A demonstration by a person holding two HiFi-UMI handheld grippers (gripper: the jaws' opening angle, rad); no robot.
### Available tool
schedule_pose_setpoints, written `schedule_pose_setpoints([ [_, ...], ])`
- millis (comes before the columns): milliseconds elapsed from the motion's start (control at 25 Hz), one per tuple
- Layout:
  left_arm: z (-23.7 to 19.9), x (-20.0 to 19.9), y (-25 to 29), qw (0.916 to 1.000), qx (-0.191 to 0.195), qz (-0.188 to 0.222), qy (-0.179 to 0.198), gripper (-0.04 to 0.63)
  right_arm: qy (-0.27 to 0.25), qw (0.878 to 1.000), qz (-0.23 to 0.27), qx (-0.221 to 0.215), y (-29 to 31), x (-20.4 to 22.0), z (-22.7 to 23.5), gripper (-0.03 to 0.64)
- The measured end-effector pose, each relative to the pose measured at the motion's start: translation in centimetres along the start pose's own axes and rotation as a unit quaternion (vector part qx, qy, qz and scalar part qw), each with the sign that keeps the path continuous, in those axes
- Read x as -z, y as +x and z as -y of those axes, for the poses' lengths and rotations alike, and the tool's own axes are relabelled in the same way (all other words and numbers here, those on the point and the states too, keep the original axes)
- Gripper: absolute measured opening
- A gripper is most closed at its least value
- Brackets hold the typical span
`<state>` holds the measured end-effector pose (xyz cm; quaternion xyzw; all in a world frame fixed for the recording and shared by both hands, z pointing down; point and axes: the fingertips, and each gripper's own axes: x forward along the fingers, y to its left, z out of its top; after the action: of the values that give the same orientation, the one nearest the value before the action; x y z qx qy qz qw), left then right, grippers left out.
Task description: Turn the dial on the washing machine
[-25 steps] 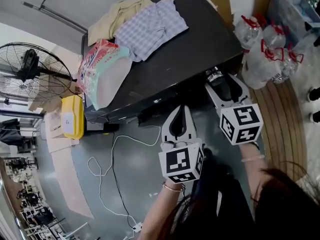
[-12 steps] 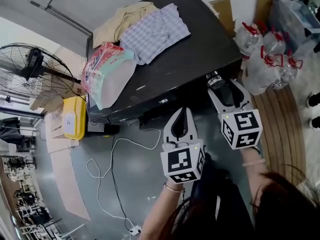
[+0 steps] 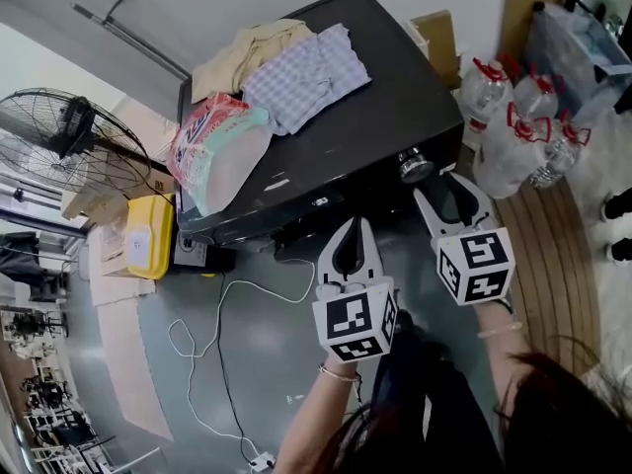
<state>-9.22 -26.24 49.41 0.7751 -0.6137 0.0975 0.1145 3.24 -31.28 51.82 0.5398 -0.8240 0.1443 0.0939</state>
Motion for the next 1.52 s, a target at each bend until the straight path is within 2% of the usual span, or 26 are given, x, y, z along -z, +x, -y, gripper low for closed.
schedule_pose_setpoints([
  [320,0.3,-1.1,-2.2,0.9999,-0.015,0.004,-0.001,0.015,-0.024,0.999,-0.005,-0.025,-2.7,-0.4,-1.5,0.183],
  [840,1.7,-2.7,-6.8,0.9994,-0.033,-0.003,0.003,0.015,-0.049,0.997,-0.005,-0.062,-6.8,-2.3,-3.8,0.146],
  [1520,5.5,-6.2,-13.0,0.9996,-0.015,-0.014,0.021,0.014,-0.083,0.991,0.006,-0.106,-12.5,-7.0,-7.6,0.095],
])
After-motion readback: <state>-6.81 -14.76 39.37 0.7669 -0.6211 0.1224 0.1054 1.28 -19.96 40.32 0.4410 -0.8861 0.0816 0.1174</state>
